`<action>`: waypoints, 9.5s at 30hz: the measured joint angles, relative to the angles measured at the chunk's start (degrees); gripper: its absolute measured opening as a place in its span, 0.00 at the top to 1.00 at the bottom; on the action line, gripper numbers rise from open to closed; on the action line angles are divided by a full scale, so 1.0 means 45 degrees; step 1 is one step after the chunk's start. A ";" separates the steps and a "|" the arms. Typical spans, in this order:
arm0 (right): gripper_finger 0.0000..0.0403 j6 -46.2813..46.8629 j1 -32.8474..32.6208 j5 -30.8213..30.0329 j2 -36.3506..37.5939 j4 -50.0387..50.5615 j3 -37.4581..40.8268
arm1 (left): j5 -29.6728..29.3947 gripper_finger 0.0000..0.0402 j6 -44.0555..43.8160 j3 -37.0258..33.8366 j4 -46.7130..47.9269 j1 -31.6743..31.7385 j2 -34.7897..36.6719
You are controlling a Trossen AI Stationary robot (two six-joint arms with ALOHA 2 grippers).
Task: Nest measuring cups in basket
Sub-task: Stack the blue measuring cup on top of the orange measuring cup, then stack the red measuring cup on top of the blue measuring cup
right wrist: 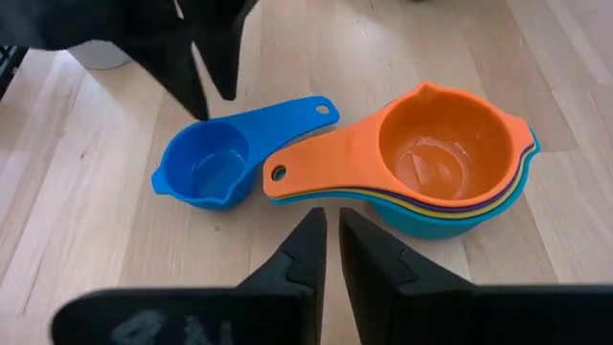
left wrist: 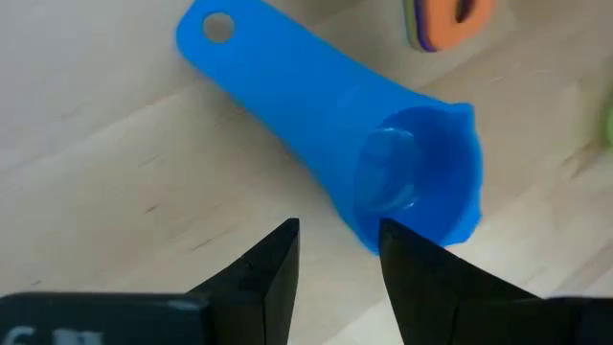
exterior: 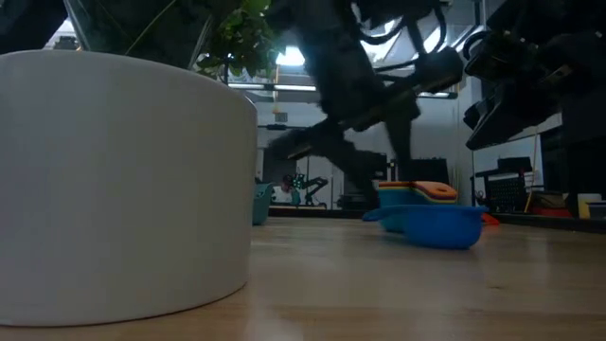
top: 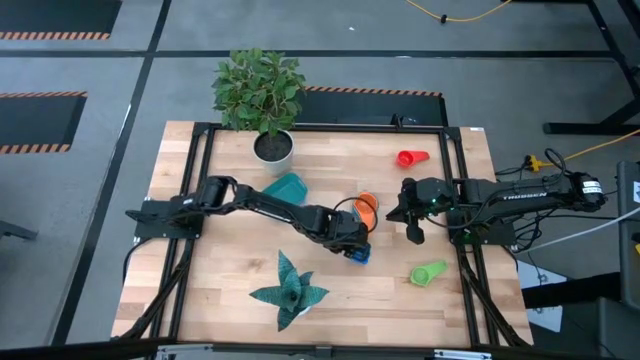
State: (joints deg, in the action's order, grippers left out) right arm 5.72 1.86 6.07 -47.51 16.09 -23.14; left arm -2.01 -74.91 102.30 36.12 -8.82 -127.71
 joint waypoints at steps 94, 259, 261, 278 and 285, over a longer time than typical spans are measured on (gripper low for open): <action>0.90 0.2294 -0.3078 0.1186 -0.5863 -0.7061 0.1583 | 0.0328 0.75 0.1835 0.0025 -0.1154 0.0094 -0.0697; 0.90 0.0389 -0.0926 -0.0359 -0.4566 -0.2120 -0.0384 | -0.0109 0.83 1.7659 0.3760 0.2792 0.1112 -0.0969; 0.90 0.0388 -0.0926 -0.0234 -0.4566 -0.2258 -0.0379 | -0.0111 0.83 1.7659 0.3760 0.2792 0.1127 -0.0969; 0.90 -0.0083 -0.0719 -0.0164 -0.3016 -0.0547 -0.0890 | -0.0099 0.83 1.7654 0.3760 0.2758 0.0923 -0.0969; 0.90 -0.1387 -0.0232 -0.1127 -0.2038 0.0604 -0.1729 | -0.0100 0.83 1.7654 0.3760 0.2671 0.0874 -0.0969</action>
State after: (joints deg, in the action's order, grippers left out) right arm -0.53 0.82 1.00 -56.68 18.81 -30.92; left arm -2.46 4.54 119.22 48.14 -4.89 -132.07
